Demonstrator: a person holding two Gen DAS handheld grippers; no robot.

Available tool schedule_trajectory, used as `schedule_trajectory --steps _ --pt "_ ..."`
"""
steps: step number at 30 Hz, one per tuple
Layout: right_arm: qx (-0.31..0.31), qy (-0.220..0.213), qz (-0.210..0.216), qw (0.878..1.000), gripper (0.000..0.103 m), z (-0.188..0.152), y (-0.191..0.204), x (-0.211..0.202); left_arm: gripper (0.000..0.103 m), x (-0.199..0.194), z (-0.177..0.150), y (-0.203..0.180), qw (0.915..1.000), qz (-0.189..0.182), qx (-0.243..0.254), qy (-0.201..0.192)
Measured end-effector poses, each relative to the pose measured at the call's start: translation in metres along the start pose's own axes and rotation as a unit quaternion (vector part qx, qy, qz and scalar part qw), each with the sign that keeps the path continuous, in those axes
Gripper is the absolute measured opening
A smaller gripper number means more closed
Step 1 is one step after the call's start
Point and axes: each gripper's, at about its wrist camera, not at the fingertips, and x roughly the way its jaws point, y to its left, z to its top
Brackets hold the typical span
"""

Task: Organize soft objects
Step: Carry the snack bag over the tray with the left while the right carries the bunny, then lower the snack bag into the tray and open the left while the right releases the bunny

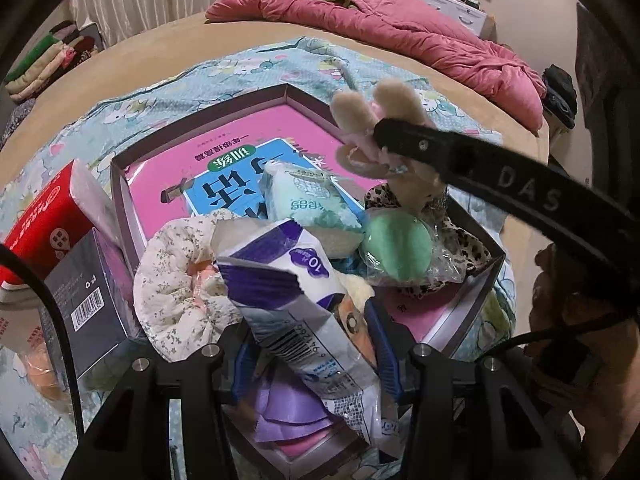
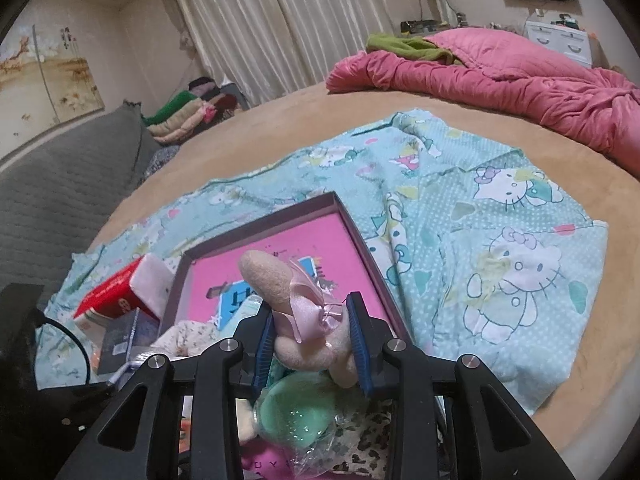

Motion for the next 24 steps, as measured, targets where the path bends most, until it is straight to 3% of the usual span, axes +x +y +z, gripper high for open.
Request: schedule_trajectory --steps 11,24 --pt "-0.027 -0.007 -0.033 0.999 0.035 0.001 0.007 0.006 0.050 -0.001 0.000 0.005 0.9999 -0.001 -0.011 -0.008" --pt "-0.007 0.010 0.007 1.000 0.041 -0.004 0.006 0.012 0.050 0.001 0.001 0.005 0.9999 -0.003 -0.010 -0.006"
